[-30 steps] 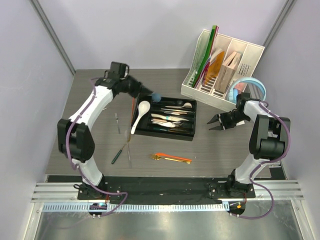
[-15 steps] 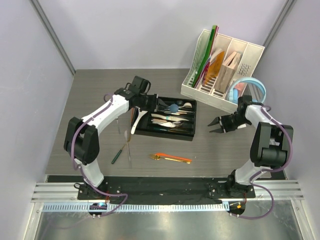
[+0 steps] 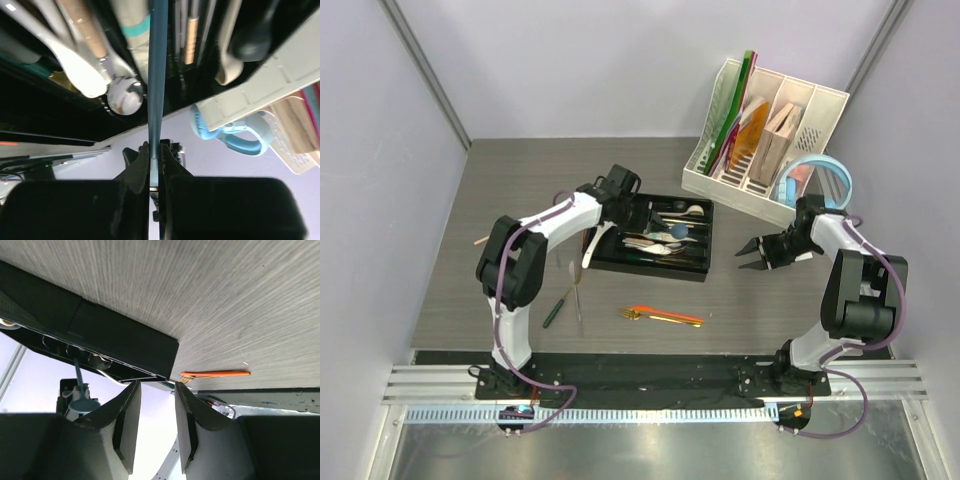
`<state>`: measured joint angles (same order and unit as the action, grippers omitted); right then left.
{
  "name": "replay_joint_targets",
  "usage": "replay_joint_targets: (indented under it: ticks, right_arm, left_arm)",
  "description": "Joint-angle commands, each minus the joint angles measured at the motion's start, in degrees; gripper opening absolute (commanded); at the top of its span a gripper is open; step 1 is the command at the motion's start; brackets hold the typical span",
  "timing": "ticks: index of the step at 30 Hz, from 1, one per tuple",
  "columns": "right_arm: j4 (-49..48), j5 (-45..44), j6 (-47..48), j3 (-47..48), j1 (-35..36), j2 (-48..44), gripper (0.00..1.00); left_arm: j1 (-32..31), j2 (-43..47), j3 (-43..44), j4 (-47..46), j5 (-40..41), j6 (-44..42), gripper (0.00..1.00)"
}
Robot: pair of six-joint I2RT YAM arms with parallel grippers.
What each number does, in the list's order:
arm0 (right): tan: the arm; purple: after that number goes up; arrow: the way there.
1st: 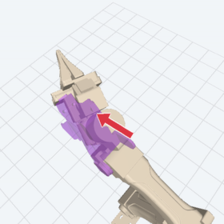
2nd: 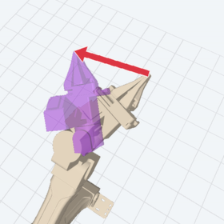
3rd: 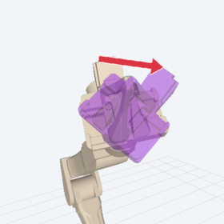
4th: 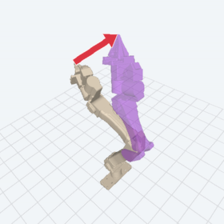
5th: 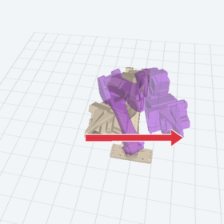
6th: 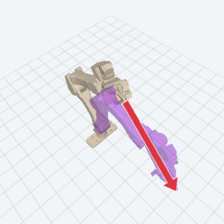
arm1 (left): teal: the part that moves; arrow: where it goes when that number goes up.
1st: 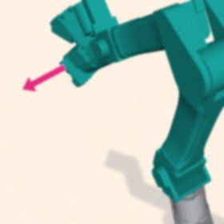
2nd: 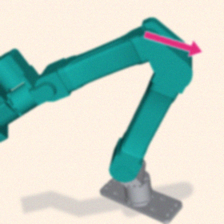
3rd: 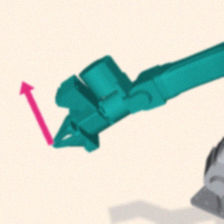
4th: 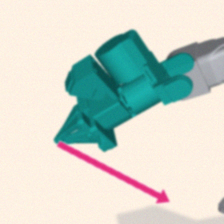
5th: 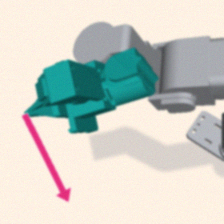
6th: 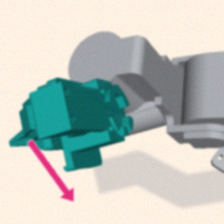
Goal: Sort the eating utensils into containers
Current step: Place the spoon in the storage box.
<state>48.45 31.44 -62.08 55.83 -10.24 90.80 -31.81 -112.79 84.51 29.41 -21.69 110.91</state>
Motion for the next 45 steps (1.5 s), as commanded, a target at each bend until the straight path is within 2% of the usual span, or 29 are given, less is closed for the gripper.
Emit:
replay_joint_targets:
  ticks: [1, 14, 30, 45]
  right_arm:
    - [0.16, 1.34, -0.23, -1.25, -0.22, -3.0, 0.39]
    - [-0.28, 1.87, 0.03, -1.96, -0.13, -3.09, 0.39]
    - [-0.46, 2.05, 0.47, -3.1, -0.13, -3.09, 0.39]
    - [-0.9, 2.48, 0.47, -3.27, -0.13, -2.56, 0.39]
  left_arm:
    - [-0.79, 3.54, -0.84, 4.07, 1.81, 0.53, 0.0]
    - [-1.15, 4.43, -1.01, 10.76, 3.24, -1.05, 0.0]
    - [-1.23, 0.74, -2.68, 5.76, 1.39, 1.15, 0.0]
    - [-0.27, -7.61, 4.78, 4.69, -0.37, -0.87, 0.0]
